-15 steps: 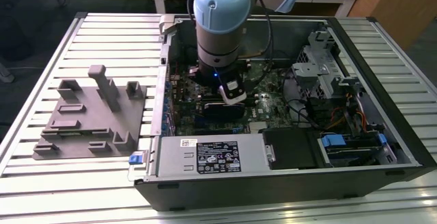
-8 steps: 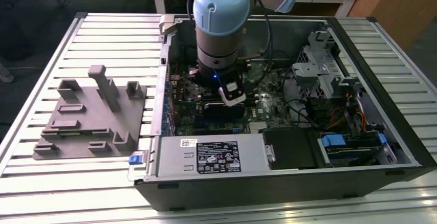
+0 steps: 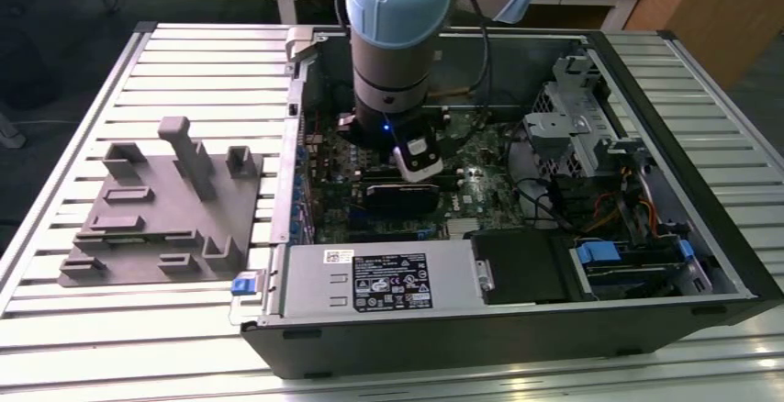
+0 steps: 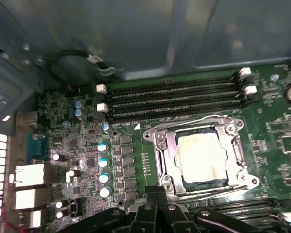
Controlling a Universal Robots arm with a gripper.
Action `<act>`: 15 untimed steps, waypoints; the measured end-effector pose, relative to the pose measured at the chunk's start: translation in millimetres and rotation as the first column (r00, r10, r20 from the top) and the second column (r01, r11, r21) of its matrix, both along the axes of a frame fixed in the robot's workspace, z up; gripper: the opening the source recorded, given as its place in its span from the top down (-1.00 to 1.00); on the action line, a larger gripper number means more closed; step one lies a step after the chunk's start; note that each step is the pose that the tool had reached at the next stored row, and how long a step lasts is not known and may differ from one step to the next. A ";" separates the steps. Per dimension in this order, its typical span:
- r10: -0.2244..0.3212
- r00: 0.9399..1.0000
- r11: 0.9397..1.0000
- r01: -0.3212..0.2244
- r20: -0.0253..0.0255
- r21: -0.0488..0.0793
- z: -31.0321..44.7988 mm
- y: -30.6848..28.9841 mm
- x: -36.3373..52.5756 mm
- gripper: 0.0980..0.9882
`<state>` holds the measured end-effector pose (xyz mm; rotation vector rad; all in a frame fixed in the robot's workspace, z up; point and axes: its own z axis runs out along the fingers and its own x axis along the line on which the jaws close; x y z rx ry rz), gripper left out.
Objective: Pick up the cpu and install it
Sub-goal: 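Install the second cpu locking lever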
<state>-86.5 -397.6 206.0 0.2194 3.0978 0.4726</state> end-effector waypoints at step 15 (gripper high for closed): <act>-0.012 1.000 1.000 0.012 0.000 -0.021 18.4 6.2 3.9 0.98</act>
